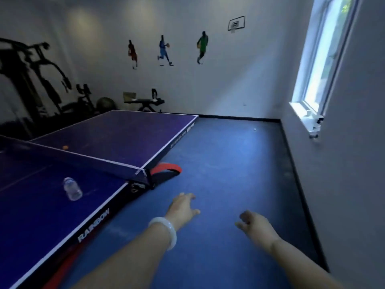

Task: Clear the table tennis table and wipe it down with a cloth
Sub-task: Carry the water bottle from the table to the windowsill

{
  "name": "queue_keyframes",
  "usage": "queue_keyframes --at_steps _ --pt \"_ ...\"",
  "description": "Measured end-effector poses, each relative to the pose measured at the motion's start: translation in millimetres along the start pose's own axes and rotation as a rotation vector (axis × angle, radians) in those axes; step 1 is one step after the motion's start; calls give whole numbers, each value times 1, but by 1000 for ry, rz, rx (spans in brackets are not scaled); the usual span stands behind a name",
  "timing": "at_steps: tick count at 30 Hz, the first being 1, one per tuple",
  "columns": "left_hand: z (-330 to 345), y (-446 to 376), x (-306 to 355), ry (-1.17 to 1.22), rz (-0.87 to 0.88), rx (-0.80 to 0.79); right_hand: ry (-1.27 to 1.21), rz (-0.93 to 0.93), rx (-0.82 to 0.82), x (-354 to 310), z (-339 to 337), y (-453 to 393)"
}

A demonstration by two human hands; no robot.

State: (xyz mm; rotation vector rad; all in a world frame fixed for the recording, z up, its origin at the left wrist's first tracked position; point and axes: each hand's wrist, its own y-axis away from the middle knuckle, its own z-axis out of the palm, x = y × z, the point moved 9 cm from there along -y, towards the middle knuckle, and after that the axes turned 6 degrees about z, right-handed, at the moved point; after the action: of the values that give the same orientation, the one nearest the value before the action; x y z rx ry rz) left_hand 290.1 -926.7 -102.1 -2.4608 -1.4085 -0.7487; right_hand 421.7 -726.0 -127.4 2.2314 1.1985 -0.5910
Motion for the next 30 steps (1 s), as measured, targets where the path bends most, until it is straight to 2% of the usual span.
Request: queue_keyframes --at_steps 8,17,23,30 --pt "-65 -35 -75 -5 -234 176 88 -278 -111 -113 21 -120" --pt "-100 7 -161 26 -562 348 127 -500 -396 -219 111 -175" --pt "-122 23 -238 79 -697 401 162 -554 -532 -286 188 -187" --pt "-182 23 -347 106 -746 437 227 -574 -597 -393 274 -203"
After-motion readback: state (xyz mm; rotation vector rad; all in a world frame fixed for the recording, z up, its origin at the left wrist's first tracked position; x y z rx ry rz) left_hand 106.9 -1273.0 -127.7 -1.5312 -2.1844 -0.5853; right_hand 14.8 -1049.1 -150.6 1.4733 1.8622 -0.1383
